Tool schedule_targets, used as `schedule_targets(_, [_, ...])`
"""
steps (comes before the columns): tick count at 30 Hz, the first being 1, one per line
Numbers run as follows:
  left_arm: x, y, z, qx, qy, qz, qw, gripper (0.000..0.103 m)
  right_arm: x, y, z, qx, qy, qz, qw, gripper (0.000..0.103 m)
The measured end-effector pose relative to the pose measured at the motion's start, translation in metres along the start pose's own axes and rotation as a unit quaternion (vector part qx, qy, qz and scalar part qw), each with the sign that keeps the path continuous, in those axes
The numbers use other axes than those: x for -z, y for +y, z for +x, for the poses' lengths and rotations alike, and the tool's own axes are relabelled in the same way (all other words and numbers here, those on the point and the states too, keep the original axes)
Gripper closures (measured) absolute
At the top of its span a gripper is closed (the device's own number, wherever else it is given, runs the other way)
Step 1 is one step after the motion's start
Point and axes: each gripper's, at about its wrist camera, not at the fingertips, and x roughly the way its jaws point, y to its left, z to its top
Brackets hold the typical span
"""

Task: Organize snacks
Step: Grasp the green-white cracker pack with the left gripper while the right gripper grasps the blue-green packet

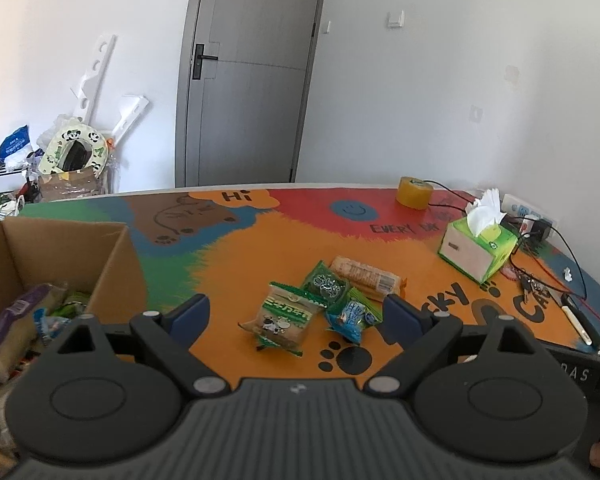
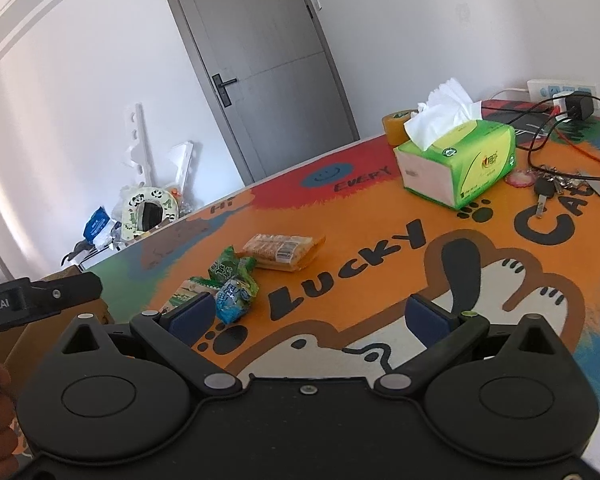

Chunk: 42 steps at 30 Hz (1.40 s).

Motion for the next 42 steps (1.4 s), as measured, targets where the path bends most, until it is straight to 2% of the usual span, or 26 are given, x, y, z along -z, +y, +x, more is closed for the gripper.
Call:
schedule_targets(8, [0.001, 0.001, 0.029, -0.018, 0.021, -0.002, 0.9996, 0.013, -0.006, 0.007, 0.029, -0.032, 0.022, 0.007, 0.999, 0.006])
schedule_targets(11, [0.001, 0.002, 0.04, -0.024, 0.027, 0.0, 0.9994, 0.013, -0.008, 0.011, 0.046, -0.04, 0.035, 0.016, 0.998, 0.012])
schedule_targets(13, [0.001, 0.004, 0.047, -0.028, 0.034, -0.003, 0.999, 0.014, -0.011, 0.012, 0.059, -0.042, 0.048, 0.027, 0.998, 0.02])
schedule_targets(23, [-0.002, 0.021, 0.073, -0.059, 0.052, -0.03, 0.9965, 0.016, -0.019, 0.03, 0.102, -0.063, 0.078, 0.03, 0.995, 0.028])
schedule_targets(26, [-0.003, 0.026, 0.078, -0.067, 0.055, -0.042, 0.9954, 0.016, -0.02, 0.033, 0.114, -0.069, 0.091, 0.027, 0.993, 0.034])
schedule_targets(29, [-0.001, 0.027, 0.082, -0.069, 0.058, -0.046, 0.9948, 0.016, -0.017, 0.036, 0.123, -0.072, 0.101, 0.018, 0.992, 0.043])
schedule_targets(30, [-0.001, 0.027, 0.084, -0.069, 0.06, -0.045, 0.9948, 0.016, -0.016, 0.037, 0.124, -0.068, 0.097, 0.008, 0.993, 0.049])
schedule_targets(31, [0.0, 0.025, 0.086, -0.067, 0.063, -0.043, 0.9948, 0.016, -0.016, 0.039, 0.124, -0.065, 0.095, -0.001, 0.993, 0.063])
schedule_targets(32, [0.0, 0.024, 0.088, -0.066, 0.065, -0.041, 0.9949, 0.016, -0.015, 0.038, 0.126, -0.078, 0.103, 0.002, 0.992, 0.072])
schedule_targets(34, [0.001, 0.02, 0.093, -0.065, 0.069, -0.033, 0.995, 0.016, -0.015, 0.035, 0.126, -0.087, 0.107, 0.009, 0.99, 0.074])
schedule_targets(37, [0.002, 0.012, 0.099, -0.057, 0.073, -0.021, 0.9955, 0.016, -0.014, 0.028, 0.118, -0.07, 0.092, 0.0, 0.993, 0.074])
schedule_targets(42, [0.007, 0.003, 0.109, -0.044, 0.079, -0.01, 0.9958, 0.016, -0.015, 0.009, 0.107, -0.057, 0.082, 0.021, 0.995, 0.074])
